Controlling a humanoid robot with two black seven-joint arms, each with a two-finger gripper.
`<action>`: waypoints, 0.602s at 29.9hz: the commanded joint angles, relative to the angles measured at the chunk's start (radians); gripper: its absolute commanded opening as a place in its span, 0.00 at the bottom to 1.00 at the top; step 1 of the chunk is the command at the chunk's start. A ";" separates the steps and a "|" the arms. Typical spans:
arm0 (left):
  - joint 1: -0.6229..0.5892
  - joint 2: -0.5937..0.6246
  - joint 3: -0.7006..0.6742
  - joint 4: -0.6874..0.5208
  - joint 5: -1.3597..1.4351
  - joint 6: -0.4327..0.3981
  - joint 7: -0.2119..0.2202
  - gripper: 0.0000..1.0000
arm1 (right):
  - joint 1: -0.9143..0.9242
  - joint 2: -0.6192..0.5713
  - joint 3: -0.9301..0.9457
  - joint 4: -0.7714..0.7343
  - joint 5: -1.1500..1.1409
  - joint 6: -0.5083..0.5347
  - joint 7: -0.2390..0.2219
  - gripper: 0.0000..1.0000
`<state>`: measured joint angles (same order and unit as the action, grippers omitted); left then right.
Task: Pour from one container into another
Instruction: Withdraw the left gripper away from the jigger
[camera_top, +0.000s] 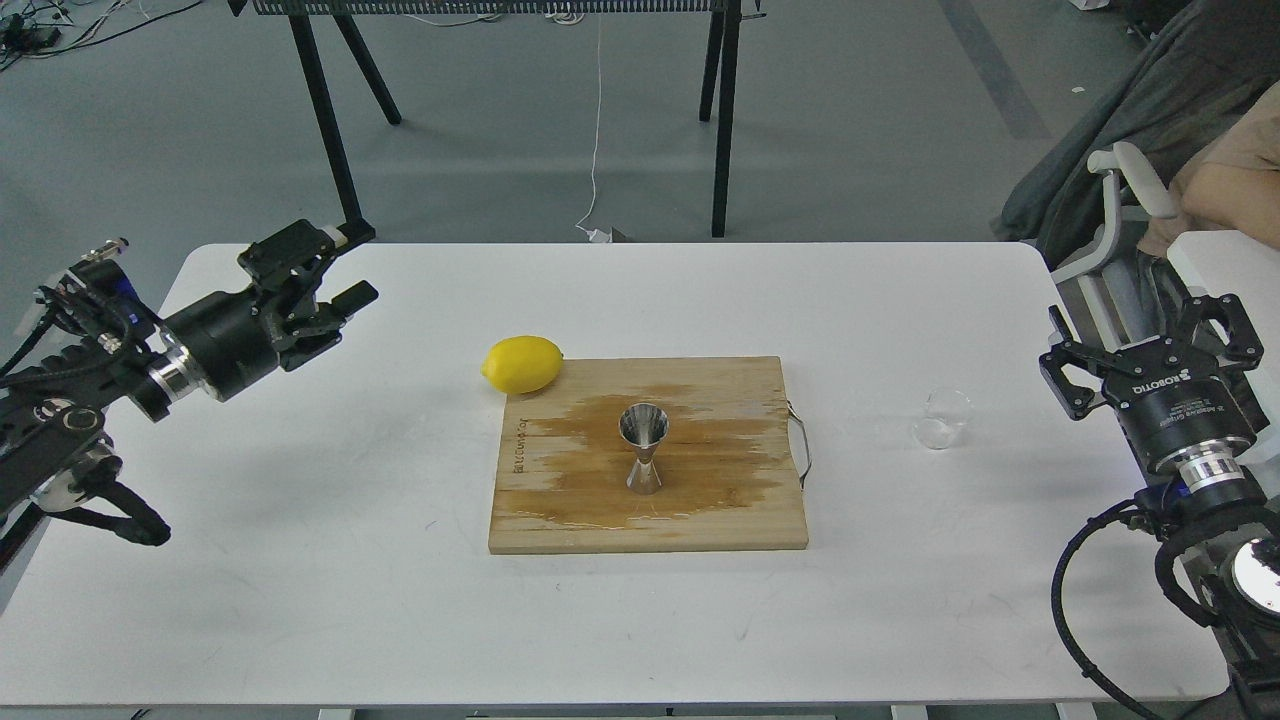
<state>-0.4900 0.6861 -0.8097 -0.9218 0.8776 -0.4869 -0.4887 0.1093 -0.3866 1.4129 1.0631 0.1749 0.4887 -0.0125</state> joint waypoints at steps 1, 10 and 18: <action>-0.002 0.001 -0.006 0.113 -0.075 -0.002 0.000 0.95 | 0.001 0.009 -0.002 0.000 0.000 0.000 -0.004 0.99; 0.004 -0.008 -0.017 0.205 -0.307 -0.002 0.000 0.97 | 0.004 0.040 -0.040 0.034 0.027 0.000 -0.012 0.99; 0.008 -0.019 -0.008 0.208 -0.355 -0.002 0.000 0.97 | -0.123 -0.041 -0.031 0.259 0.242 0.000 -0.017 0.98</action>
<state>-0.4850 0.6756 -0.8238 -0.7134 0.5258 -0.4886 -0.4887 0.0472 -0.3793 1.3775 1.2339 0.3550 0.4887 -0.0283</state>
